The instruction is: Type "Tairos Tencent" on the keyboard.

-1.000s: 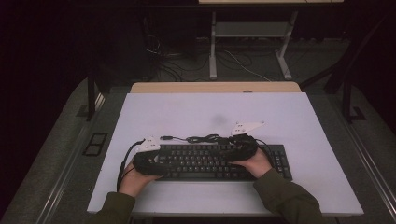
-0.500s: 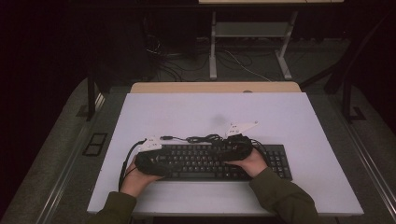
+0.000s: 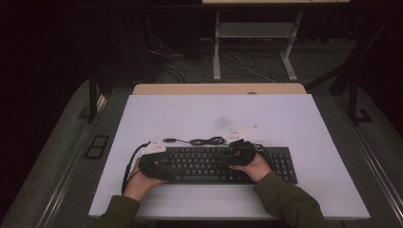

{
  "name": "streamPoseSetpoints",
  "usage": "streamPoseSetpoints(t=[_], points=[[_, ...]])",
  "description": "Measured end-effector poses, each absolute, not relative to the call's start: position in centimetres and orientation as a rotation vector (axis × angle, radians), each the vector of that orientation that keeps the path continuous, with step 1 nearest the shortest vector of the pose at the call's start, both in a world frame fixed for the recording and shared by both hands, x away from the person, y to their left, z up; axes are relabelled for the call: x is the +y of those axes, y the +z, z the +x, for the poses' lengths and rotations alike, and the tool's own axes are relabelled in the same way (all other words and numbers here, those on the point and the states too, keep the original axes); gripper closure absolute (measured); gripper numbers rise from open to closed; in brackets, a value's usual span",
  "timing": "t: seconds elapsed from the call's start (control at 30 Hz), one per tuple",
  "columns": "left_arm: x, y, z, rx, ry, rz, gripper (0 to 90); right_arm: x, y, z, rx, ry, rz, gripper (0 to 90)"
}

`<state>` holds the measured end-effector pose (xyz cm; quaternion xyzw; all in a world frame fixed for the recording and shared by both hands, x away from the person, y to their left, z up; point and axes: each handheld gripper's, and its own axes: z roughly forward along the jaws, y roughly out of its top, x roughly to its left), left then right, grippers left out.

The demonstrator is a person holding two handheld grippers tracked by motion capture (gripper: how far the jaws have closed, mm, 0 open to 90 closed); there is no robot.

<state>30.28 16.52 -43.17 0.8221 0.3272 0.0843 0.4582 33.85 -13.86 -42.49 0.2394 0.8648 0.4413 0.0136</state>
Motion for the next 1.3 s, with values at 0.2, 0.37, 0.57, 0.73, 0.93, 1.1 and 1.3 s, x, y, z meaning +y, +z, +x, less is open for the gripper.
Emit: streamPoseSetpoints(t=[0.2, 0.37, 0.57, 0.73, 0.93, 1.1, 1.3], points=[[16.4, -43.2, 30.3, 0.798, 0.206, 2.031, 6.5, -13.6, -42.8, 33.9, 2.712, 1.327, 0.752, 89.2], [16.2, -43.1, 30.2, 0.801, 0.22, 2.031, 1.9, -13.5, -43.0, 34.0, 2.71, 1.315, 0.768, 89.3], [16.1, -43.2, 30.2, 0.8, 0.221, 2.033, 0.0, -13.2, -43.4, 34.1, 2.714, 1.283, 0.778, 89.3], [16.1, -43.3, 30.2, 0.795, 0.213, 2.04, 0.0, -13.0, -43.4, 34.1, 2.721, 1.267, 0.774, 89.3], [16.0, -43.4, 30.2, 0.795, 0.21, 2.045, 0.0, -12.8, -43.5, 34.0, 2.723, 1.255, 0.771, 89.3], [16.0, -43.5, 30.2, 0.794, 0.207, 2.047, 0.0, -12.7, -43.6, 34.0, 2.726, 1.24, 0.759, 89.3], [16.0, -43.5, 30.2, 0.793, 0.211, 2.048, 0.0, -12.7, -43.4, 34.0, 2.722, 1.244, 0.763, 89.2]])
